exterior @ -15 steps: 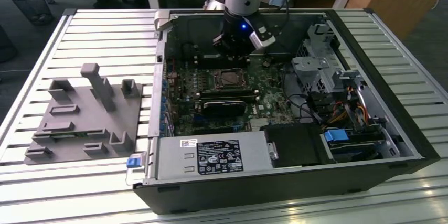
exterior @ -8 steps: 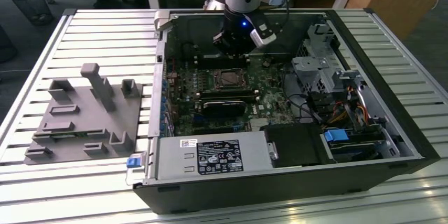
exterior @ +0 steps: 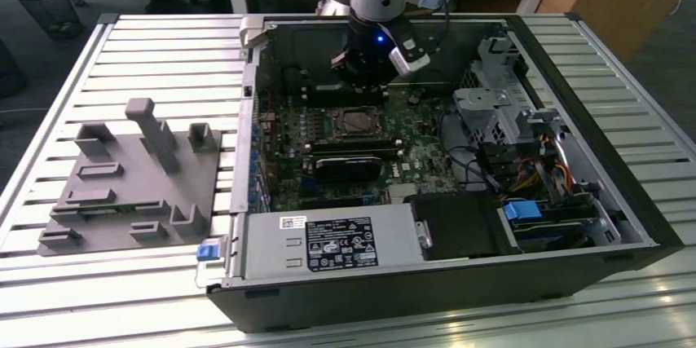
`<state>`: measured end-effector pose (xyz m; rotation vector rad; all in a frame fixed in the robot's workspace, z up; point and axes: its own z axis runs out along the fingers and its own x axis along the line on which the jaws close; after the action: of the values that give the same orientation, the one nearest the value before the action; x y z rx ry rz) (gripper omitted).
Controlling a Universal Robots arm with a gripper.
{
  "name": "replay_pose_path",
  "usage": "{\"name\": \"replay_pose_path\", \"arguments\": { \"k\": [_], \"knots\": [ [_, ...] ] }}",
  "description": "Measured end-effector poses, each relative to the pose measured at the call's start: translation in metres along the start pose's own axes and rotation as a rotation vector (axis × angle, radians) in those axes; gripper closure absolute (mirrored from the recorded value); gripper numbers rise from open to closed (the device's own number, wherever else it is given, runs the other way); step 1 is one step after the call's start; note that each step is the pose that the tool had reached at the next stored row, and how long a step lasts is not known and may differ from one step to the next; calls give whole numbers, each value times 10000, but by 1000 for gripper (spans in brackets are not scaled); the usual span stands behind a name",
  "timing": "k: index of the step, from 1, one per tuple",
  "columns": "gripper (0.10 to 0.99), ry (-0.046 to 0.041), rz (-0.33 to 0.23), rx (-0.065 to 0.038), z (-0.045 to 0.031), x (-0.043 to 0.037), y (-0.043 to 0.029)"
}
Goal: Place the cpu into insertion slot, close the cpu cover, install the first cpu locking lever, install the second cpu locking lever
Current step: 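Install the first cpu locking lever, then install the second cpu locking lever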
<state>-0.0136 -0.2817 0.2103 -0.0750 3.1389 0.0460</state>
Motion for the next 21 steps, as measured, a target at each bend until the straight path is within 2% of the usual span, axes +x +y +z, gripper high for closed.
{"name": "replay_pose_path", "arguments": {
  "k": [10, 14, 16, 21],
  "knots": [
    [980, 0, 0, 0, -1, 0, -27],
    [980, 0, 0, 0, -2, 2, -62],
    [980, 0, 0, 0, -3, 4, -104],
    [980, 0, 1, 1, -18, 5, -133]
  ]
}}
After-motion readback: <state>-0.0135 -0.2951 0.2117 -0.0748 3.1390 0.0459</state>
